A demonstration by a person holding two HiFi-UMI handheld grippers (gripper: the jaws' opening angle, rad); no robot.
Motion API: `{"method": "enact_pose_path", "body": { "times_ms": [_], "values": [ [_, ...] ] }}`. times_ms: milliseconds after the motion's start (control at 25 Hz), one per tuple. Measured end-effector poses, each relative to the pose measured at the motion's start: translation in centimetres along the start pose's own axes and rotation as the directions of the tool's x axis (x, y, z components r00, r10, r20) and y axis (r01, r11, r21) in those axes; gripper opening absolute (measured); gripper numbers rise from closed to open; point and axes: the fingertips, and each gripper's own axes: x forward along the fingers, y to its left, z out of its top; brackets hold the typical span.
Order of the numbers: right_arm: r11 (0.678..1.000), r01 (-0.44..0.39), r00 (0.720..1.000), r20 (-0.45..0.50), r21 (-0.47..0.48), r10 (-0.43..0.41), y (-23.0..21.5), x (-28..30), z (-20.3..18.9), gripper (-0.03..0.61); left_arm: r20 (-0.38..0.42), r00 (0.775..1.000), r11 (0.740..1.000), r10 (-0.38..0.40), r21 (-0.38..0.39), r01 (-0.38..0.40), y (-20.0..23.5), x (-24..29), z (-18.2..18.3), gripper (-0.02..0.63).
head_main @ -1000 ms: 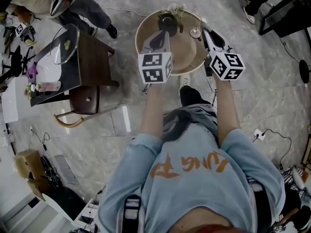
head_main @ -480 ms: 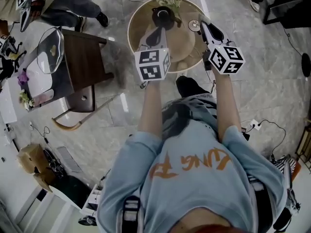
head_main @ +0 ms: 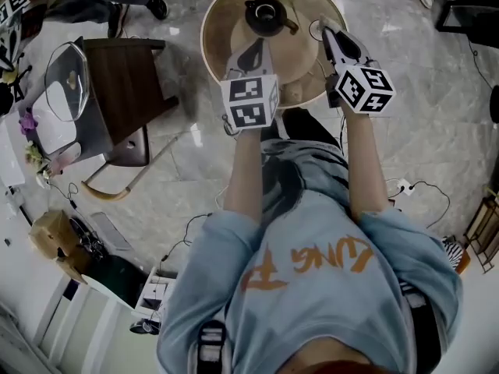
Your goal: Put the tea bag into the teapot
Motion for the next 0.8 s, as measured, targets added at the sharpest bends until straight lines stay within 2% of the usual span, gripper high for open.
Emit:
{"method": "enact_pose_path", "body": {
  "times_ms": [320, 560, 800],
  "values": [
    [0.999, 0.040, 0.989, -0.142, 0.034, -0.035, 0.9, 2.8, -5.8, 0.052, -0.127, 0.992, 0.996, -0.018, -0.089, 0.007, 3.3, 4.0, -4.1, 0.025],
    [0.994, 0.081, 0.971, -0.232, 0.071, -0.063, 0.1, 4.0, -9.5, 0.052, -0.199, 0.980, 0.995, -0.008, -0.099, -0.012, 4.5, 6.3, -6.4, 0.025],
    [0.996, 0.071, 0.951, -0.304, 0.052, -0.052, 0.2, 6.5, -11.5, 0.052, -0.239, 0.971, 0.994, -0.018, -0.108, -0.008, 5.8, 9.0, -7.1, 0.025]
  ]
}}
